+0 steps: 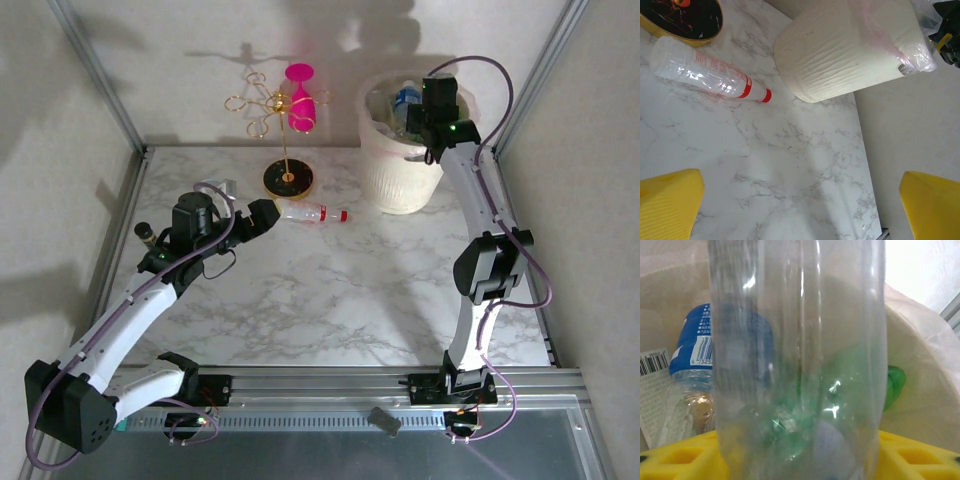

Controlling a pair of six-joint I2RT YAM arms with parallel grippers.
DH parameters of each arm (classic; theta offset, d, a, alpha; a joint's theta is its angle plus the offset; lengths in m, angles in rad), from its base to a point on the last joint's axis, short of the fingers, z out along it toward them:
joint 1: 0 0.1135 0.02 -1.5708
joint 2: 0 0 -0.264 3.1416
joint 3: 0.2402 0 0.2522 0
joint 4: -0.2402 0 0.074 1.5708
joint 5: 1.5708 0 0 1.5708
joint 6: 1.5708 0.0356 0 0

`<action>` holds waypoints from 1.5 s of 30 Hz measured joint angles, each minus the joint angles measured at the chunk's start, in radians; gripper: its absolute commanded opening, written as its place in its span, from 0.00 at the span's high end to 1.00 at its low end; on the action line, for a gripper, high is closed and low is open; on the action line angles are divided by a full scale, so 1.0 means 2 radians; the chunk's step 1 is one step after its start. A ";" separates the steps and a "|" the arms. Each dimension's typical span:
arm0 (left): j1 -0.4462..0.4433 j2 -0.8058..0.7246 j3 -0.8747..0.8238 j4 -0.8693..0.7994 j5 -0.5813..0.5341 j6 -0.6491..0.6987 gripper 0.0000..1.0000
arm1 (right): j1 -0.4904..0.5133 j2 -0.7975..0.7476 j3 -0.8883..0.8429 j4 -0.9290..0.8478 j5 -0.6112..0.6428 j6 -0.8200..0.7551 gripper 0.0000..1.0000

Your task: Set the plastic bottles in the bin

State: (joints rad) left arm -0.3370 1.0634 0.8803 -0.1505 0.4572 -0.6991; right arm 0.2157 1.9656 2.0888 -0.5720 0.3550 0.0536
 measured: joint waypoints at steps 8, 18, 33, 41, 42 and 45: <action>0.000 -0.001 0.000 -0.002 0.000 0.000 0.00 | 0.000 -0.004 0.006 -0.001 -0.007 0.001 0.28; 0.000 -0.013 0.002 -0.007 0.000 0.000 0.00 | 0.020 -0.036 0.012 -0.002 -0.007 -0.003 0.29; -0.004 -0.113 -0.030 -0.029 -0.059 0.002 0.00 | 0.159 -0.212 -0.255 0.075 -0.052 -0.020 0.36; 0.006 -0.113 -0.135 -0.026 -0.082 -0.011 0.00 | 0.219 -0.185 -0.352 0.127 -0.104 -0.010 0.29; 0.013 -0.109 -0.148 -0.020 -0.079 -0.016 0.00 | 0.223 -0.172 -0.352 0.134 -0.109 -0.009 0.29; 0.034 -0.096 -0.178 -0.010 -0.069 -0.032 0.00 | 0.233 -0.115 -0.341 0.148 -0.127 -0.007 0.25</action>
State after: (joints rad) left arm -0.2684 0.8722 0.5240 -0.1703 0.3199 -0.7631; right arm 0.6827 1.7355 1.4075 -0.2764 0.1001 0.0387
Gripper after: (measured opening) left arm 0.995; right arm 0.730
